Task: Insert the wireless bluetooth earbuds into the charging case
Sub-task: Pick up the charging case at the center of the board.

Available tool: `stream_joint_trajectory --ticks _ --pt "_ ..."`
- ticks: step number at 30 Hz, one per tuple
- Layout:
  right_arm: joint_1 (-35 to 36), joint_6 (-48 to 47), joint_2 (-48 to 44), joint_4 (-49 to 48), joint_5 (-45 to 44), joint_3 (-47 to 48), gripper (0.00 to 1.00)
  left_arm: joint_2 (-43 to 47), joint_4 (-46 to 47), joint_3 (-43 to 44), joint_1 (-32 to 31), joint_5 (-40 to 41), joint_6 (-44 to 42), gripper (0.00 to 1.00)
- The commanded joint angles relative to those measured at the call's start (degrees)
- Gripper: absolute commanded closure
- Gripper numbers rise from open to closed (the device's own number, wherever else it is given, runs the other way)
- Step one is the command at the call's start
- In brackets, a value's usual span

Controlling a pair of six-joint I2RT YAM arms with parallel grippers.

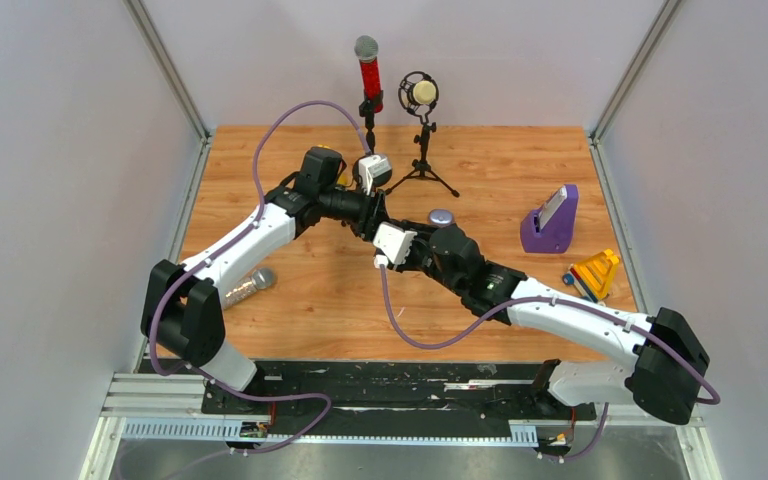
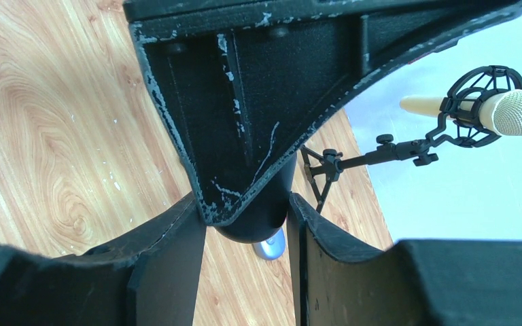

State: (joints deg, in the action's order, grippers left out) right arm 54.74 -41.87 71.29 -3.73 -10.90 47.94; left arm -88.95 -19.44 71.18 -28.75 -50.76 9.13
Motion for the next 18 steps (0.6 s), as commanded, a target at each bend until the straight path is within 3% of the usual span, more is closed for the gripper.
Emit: stream_joint_trajectory --ticks 1,6,10,14,15,18 --pt "0.28 0.48 -0.07 -3.98 -1.12 0.92 0.91 0.27 0.92 1.15 -0.16 -0.86 -0.34 0.55" --pt "0.28 0.55 0.51 -4.33 -1.23 0.92 0.85 0.31 0.94 1.24 -0.16 -1.4 -0.29 0.7" --pt "0.29 0.91 0.16 -4.23 -1.05 0.83 0.49 0.59 0.37 1.51 -0.16 -1.06 -1.07 0.83" --pt "0.08 2.38 -2.04 0.39 2.5 2.1 0.07 1.18 -2.78 2.8 -0.09 -0.27 -4.39 0.86" --pt "-0.24 2.85 -2.63 2.71 4.63 2.86 0.01 1.46 -3.58 3.12 -0.08 0.12 -6.49 0.86" --pt "-2.67 5.29 -4.47 13.94 14.44 6.96 0.0 1.88 -8.44 4.88 0.76 0.3 -11.76 0.87"
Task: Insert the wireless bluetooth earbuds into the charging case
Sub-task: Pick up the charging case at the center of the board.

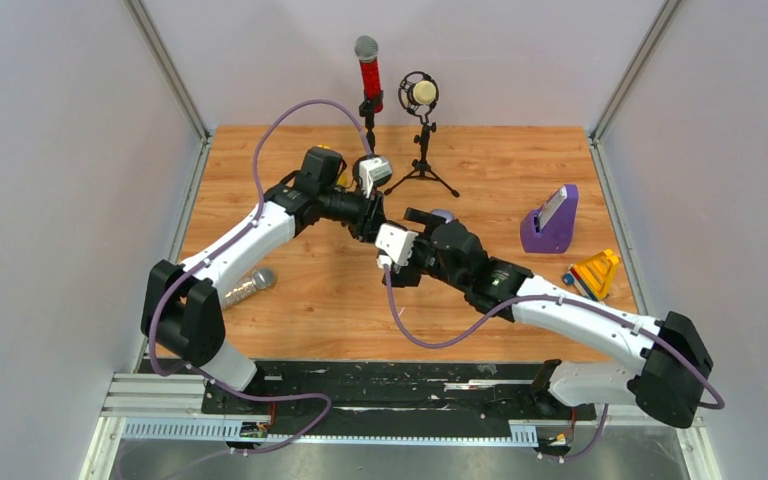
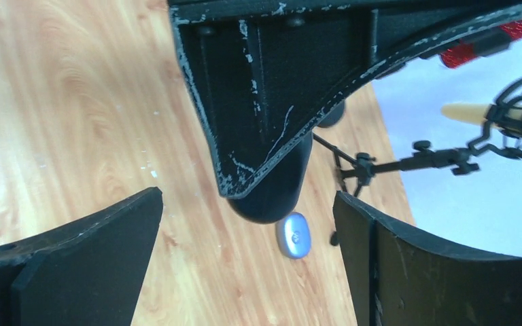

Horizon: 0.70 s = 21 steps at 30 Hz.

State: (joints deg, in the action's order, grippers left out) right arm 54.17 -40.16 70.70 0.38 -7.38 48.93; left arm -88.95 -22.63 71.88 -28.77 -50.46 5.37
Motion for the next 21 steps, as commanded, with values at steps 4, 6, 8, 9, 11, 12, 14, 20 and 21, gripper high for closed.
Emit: stream_joint_trajectory --ticks 4,6,8,9,11,12,14,20,21 --pt "-6.08 4.66 -7.14 19.7 24.88 8.64 0.0 1.87 -14.48 7.59 2.57 -2.25 -17.83 0.87" --pt "-7.7 4.92 -8.89 22.34 30.28 8.98 0.0 2.07 -19.51 8.95 3.02 -3.98 -23.26 0.86" --pt "-9.33 5.76 -10.34 23.4 34.11 9.07 0.0 3.08 -22.72 9.06 3.12 -5.36 -27.28 0.86" --pt "-10.14 6.18 -10.97 23.96 36.02 9.19 0.0 4.11 -23.38 8.58 3.11 -6.41 -29.24 0.86" --pt "-12.02 7.18 -11.71 24.94 39.67 9.55 0.01 6.56 -23.72 7.25 3.13 -7.17 -30.08 0.85" --pt "-12.67 7.78 -12.0 25.25 41.15 9.65 0.02 7.5 -22.9 6.67 3.12 -7.18 -30.07 0.85" --pt "-13.82 9.36 -11.91 25.2 44.01 9.95 0.03 10.46 -20.93 4.68 3.11 -7.01 -29.28 0.85" --pt "-19.34 19.37 -4.83 24.73 56.14 16.21 0.13 15.88 -17.83 0.97 3.11 -6.48 -28.57 0.85" --pt "-20.86 20.67 -3.25 24.73 58.68 17.61 0.15 15.89 -17.74 0.72 3.11 -6.57 -28.52 0.85"
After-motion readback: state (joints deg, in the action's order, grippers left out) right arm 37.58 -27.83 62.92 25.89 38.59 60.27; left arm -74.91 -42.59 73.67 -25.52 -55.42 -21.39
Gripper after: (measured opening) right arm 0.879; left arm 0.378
